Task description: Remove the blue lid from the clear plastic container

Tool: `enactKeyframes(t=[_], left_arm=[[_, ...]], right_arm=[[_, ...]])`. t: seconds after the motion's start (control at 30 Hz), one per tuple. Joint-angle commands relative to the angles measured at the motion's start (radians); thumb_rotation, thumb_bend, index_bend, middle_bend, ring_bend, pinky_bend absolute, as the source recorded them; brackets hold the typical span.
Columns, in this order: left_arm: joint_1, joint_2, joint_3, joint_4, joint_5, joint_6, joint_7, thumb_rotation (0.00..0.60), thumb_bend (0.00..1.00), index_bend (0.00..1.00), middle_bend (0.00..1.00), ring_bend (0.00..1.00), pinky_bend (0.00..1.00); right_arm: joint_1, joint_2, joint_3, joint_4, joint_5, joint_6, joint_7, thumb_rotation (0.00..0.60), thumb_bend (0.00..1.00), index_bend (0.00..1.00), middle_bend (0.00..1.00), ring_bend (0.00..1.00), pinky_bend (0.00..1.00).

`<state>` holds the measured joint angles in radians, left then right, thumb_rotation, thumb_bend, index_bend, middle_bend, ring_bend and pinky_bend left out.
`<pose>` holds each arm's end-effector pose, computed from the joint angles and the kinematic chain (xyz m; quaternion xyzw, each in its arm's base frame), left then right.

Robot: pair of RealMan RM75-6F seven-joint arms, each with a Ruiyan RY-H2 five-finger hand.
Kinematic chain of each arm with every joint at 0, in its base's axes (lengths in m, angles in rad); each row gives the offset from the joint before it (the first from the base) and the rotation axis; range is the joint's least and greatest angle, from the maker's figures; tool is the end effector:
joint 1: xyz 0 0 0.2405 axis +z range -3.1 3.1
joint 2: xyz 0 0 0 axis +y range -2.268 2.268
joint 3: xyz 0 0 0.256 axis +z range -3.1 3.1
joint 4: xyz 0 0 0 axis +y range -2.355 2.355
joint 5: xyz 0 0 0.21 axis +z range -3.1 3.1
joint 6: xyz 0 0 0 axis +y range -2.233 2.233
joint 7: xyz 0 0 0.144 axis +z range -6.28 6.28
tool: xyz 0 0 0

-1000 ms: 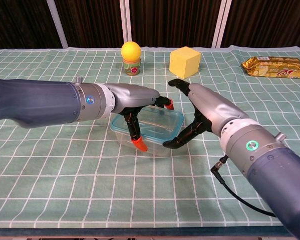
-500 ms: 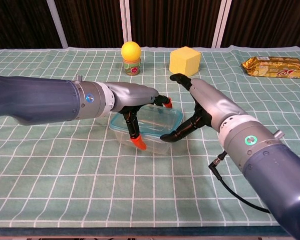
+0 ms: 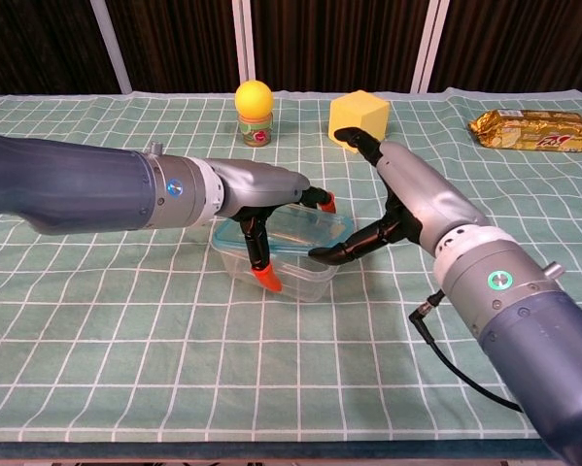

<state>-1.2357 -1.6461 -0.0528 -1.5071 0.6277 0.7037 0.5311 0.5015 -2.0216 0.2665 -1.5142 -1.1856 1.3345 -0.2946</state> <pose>-0.0403 0.3324 -0.0961 -0.8665 -0.3506 -0.2369 0.2649 -0.0883 -0.2633 -0.0779 0.5230 -0.5427 0.5307 0.3876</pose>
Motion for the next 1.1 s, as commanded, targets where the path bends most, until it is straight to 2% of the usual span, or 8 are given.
enactKeyframes(t=[0.03, 0.13, 0.5, 1.1], left_arm=[[0.0, 0.006, -0.002, -0.004, 0.007, -0.004, -0.01, 0.6, 0.16, 0.1, 0.2, 0.22, 0.36], [0.003, 0.015, -0.008, -0.007, 0.015, -0.007, -0.028, 0.6, 0.13, 0.08, 0.17, 0.19, 0.34], [0.002, 0.039, -0.008, -0.015, 0.027, -0.016, -0.057, 0.6, 0.09, 0.06, 0.14, 0.17, 0.33], [-0.016, 0.033, 0.011, -0.013, 0.026, -0.024, -0.06, 0.6, 0.04, 0.03, 0.11, 0.16, 0.3]], right_arm=[[-0.001, 0.001, -0.002, 0.006, -0.009, 0.002, 0.003, 0.6, 0.2, 0.0, 0.0, 0.0, 0.0], [-0.007, 0.004, -0.007, 0.01, -0.014, 0.004, 0.006, 0.6, 0.2, 0.0, 0.0, 0.0, 0.0], [-0.03, 0.01, -0.032, 0.034, -0.047, 0.015, 0.029, 0.6, 0.2, 0.0, 0.0, 0.0, 0.0], [-0.026, -0.021, -0.018, 0.093, -0.101, 0.031, 0.057, 0.6, 0.2, 0.0, 0.0, 0.0, 0.0]])
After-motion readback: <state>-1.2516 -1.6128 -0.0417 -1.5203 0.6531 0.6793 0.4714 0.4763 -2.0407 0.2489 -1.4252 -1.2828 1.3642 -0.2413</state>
